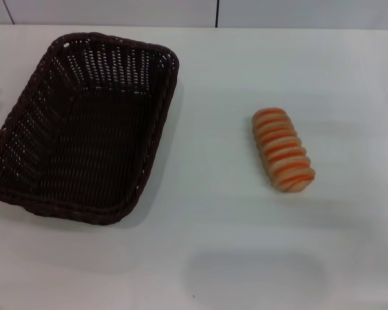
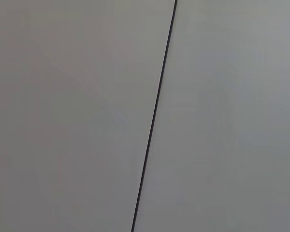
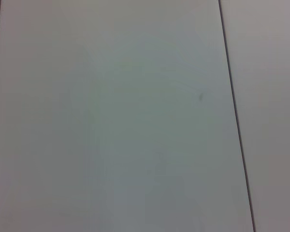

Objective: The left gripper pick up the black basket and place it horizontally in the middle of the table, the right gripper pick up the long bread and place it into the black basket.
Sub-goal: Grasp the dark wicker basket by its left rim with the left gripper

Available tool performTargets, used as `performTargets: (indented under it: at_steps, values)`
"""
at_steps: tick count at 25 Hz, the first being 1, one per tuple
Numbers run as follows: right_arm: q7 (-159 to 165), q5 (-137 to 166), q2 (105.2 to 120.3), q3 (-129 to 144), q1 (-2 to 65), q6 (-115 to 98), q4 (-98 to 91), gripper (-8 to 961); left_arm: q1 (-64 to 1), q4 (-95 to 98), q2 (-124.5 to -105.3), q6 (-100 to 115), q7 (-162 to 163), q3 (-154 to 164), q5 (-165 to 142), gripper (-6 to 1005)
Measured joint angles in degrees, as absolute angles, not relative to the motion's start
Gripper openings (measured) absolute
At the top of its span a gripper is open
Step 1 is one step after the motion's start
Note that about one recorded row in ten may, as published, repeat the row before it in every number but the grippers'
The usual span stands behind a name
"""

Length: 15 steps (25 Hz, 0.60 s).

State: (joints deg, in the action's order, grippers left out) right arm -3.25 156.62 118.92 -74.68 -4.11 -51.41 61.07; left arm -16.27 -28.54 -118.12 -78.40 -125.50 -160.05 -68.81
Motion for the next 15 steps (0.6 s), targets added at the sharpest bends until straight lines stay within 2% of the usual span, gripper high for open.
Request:
performTargets:
  at_steps: [15]
  values:
    - [-3.25,156.53,118.91,-75.05,-3.69,-51.25,60.95,726,-16.92,-29.27,-118.06,-78.01,-123.11,-159.25,-68.84,676]
